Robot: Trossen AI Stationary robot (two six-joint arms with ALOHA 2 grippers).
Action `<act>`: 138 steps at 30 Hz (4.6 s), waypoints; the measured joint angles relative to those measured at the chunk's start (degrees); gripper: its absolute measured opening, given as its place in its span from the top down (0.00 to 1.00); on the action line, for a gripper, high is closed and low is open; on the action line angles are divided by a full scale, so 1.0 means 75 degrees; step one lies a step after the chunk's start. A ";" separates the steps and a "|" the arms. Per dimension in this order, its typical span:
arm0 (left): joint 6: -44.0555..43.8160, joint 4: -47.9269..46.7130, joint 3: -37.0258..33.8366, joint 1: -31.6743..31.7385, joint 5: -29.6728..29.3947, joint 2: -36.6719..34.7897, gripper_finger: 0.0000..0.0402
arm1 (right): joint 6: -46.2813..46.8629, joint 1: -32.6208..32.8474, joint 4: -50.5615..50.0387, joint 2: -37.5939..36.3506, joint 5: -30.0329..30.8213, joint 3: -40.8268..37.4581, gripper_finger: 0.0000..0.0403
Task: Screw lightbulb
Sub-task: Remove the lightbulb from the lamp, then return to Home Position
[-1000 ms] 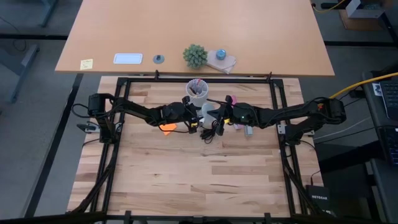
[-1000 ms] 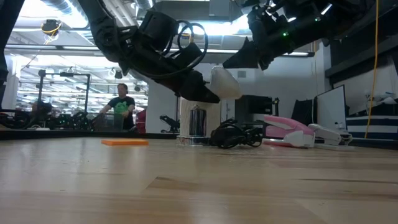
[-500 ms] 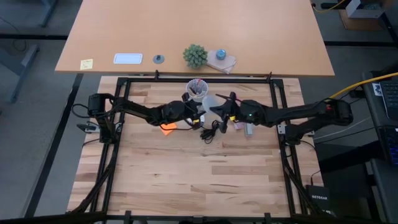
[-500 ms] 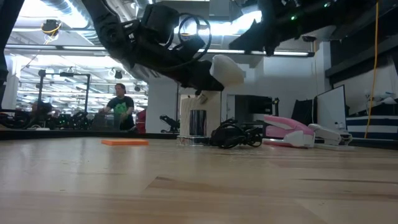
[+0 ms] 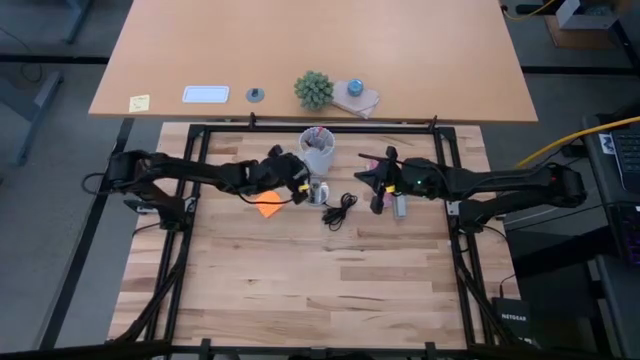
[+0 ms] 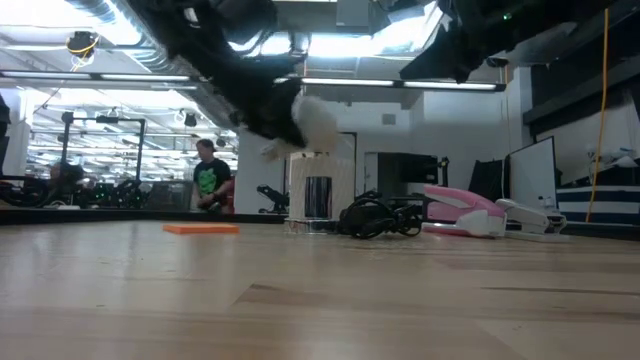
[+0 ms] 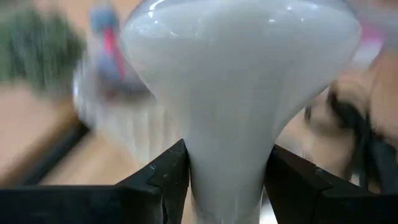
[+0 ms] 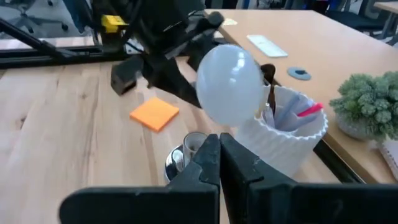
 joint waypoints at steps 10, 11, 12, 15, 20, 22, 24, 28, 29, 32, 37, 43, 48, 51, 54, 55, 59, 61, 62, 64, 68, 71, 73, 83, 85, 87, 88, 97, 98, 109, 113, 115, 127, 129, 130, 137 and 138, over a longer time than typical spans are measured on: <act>-0.2533 -0.2041 -0.0460 0.0069 -0.0009 0.0077 0.58 | 0.0015 0.0000 0.0026 0.0136 -0.0001 -0.0003 0.99; -0.2652 -0.2047 -0.0539 0.0086 -0.0010 0.0132 0.58 | 0.0015 0.0000 0.0017 0.0136 -0.0003 -0.0003 0.99; -0.2712 -0.2008 -0.0609 0.0109 -0.0011 0.0185 0.58 | 0.0015 0.0000 0.0015 0.0136 -0.0001 -0.0003 0.99; -0.2792 -0.1723 -0.0805 0.0140 -0.0013 0.0348 0.58 | 0.0015 0.0000 0.0023 0.0136 -0.0004 -0.0003 0.99; -0.2770 -0.1193 -0.0964 0.0154 -0.0012 0.0628 0.58 | 0.0015 0.0000 0.0020 0.0136 -0.0004 -0.0003 0.99; -0.2765 -0.1167 -0.0976 0.0154 -0.0011 0.0715 0.58 | 0.0016 0.0000 0.0021 0.0136 -0.0005 -0.0003 0.99; -0.2744 -0.1152 -0.0976 0.0154 -0.0023 0.0792 0.57 | 0.0015 0.0000 0.0020 0.0139 -0.0004 -0.0003 0.99; -0.2517 -0.1051 -0.0973 0.0146 -0.0054 0.0968 0.55 | 0.0017 0.0000 0.0020 0.0139 -0.0007 -0.0003 0.99; -0.2517 -0.1048 -0.0973 0.0146 -0.0057 0.1004 0.53 | 0.0017 0.0000 0.0020 0.0139 -0.0007 -0.0003 0.99; -0.2600 -0.1152 -0.0990 0.0146 -0.0011 0.1177 0.47 | 0.0017 0.0000 0.0019 0.0139 -0.0008 -0.0003 0.99; -0.2545 -0.1107 -0.0979 0.0143 -0.0002 0.1196 0.38 | 0.0017 0.0000 0.0020 0.0139 -0.0010 -0.0003 0.99; -0.2550 -0.1111 -0.0959 0.0141 0.0005 0.0787 0.36 | 0.0017 0.0000 0.0020 0.0139 -0.0010 -0.0003 0.99; -0.2560 -0.1139 -0.0957 0.0149 0.0002 0.0215 0.37 | 0.0017 0.0000 0.0019 0.0139 -0.0013 0.0000 0.99; -0.2548 -0.1151 -0.0956 0.0149 0.0003 -0.0206 0.37 | 0.0017 0.0000 0.0020 0.0139 -0.0013 0.0000 0.99; -0.2506 -0.1204 -0.0953 0.0140 0.0002 -0.0700 0.37 | 0.0017 0.0000 0.0020 0.0139 -0.0013 0.0000 0.99; -0.2507 -0.1272 -0.0953 0.0140 0.0003 -0.0871 0.37 | 0.0017 0.0000 0.0017 0.0139 -0.0016 0.0000 0.99; -0.2507 -0.1544 -0.0950 0.0126 0.0004 -0.1561 0.37 | 0.0017 0.0001 0.0017 0.0139 -0.0016 0.0000 0.99; -0.2507 -0.1681 -0.0950 0.0073 0.0002 -0.1882 0.38 | 0.0017 0.0000 0.0017 0.0139 -0.0016 0.0000 0.99; -0.2506 -0.1748 -0.0950 0.0022 0.0000 -0.2021 0.38 | 0.0017 0.0000 0.0017 0.0139 -0.0016 0.0000 0.99; -0.2430 -0.1915 -0.0950 -0.0089 0.0002 -0.2266 0.39 | 0.0017 0.0000 0.0017 0.0139 -0.0016 0.0000 0.99; -0.2109 -0.2292 -0.0949 -0.0357 0.0005 -0.2623 0.48 | 0.0017 0.0000 0.0017 0.0139 -0.0016 0.0000 0.99; -0.1778 -0.2596 -0.0950 -0.0616 0.0005 -0.2795 0.57 | 0.0017 0.0000 0.0019 0.0139 -0.0016 0.0001 0.99; -0.1484 -0.2715 -0.0947 -0.0814 0.0005 -0.2882 0.64 | 0.0017 0.0001 0.0017 0.0140 -0.0016 0.0003 0.99; -0.0416 -0.2922 -0.0948 -0.1718 0.0005 -0.3101 0.94 | 0.0017 0.0000 0.0021 0.0142 -0.0013 0.0003 0.99; -0.0230 -0.3058 -0.0949 -0.1861 0.0007 -0.3175 0.98 | 0.0017 0.0003 0.0017 0.0142 -0.0013 0.0003 0.99; -0.0096 -0.3135 -0.0949 -0.1985 0.0005 -0.3283 0.99 | 0.0017 0.0003 0.0021 0.0142 -0.0013 0.0003 0.99; -0.0094 -0.3212 -0.0948 -0.2034 0.0003 -0.3346 0.99 | 0.0017 0.0000 0.0020 0.0142 -0.0013 0.0003 0.99; -0.0094 -0.3559 -0.0947 -0.2189 0.0000 -0.4432 0.99 | 0.0017 0.0002 0.0023 0.0142 -0.0013 0.0003 0.99; -0.0094 -0.3570 -0.0949 -0.2188 0.0000 -0.4568 0.99 | 0.0017 0.0003 0.0021 0.0142 -0.0013 0.0003 0.99; -0.0096 -0.3543 -0.0949 -0.2186 0.0000 -0.5345 0.99 | 0.0017 0.0003 0.0020 0.0142 -0.0013 0.0003 0.99; -0.0096 -0.3549 -0.0950 -0.2186 0.0000 -0.5320 0.99 | 0.0017 0.0002 0.0020 0.0142 -0.0013 0.0003 0.99; -0.0096 -0.3550 -0.0950 -0.2186 0.0000 -0.5317 0.99 | 0.0017 0.0003 0.0017 0.0142 -0.0013 0.0003 0.99; -0.0096 -0.3676 -0.1000 -0.2186 0.0000 -0.5535 0.99 | 0.0017 0.0003 0.0029 0.0134 -0.0013 -0.0003 0.99; -0.0096 -0.3810 -0.1000 -0.2186 0.0000 -0.5715 0.99 | 0.0017 0.0000 0.0093 0.0072 -0.0013 -0.0104 0.99; -0.0098 -0.3857 -0.1000 -0.2186 0.0000 -0.5799 0.99 | 0.0017 0.0003 0.0093 0.0016 -0.0013 -0.0186 0.99; -0.0096 -0.4233 -0.1000 -0.2186 0.0000 -0.6445 0.99 | 0.0015 0.0000 0.0099 -0.0805 -0.0013 -0.1351 0.99; -0.0096 -0.4282 -0.1000 -0.2186 0.0000 -0.6528 0.99 | 0.0017 0.0002 0.0084 -0.0965 -0.0016 -0.1587 0.99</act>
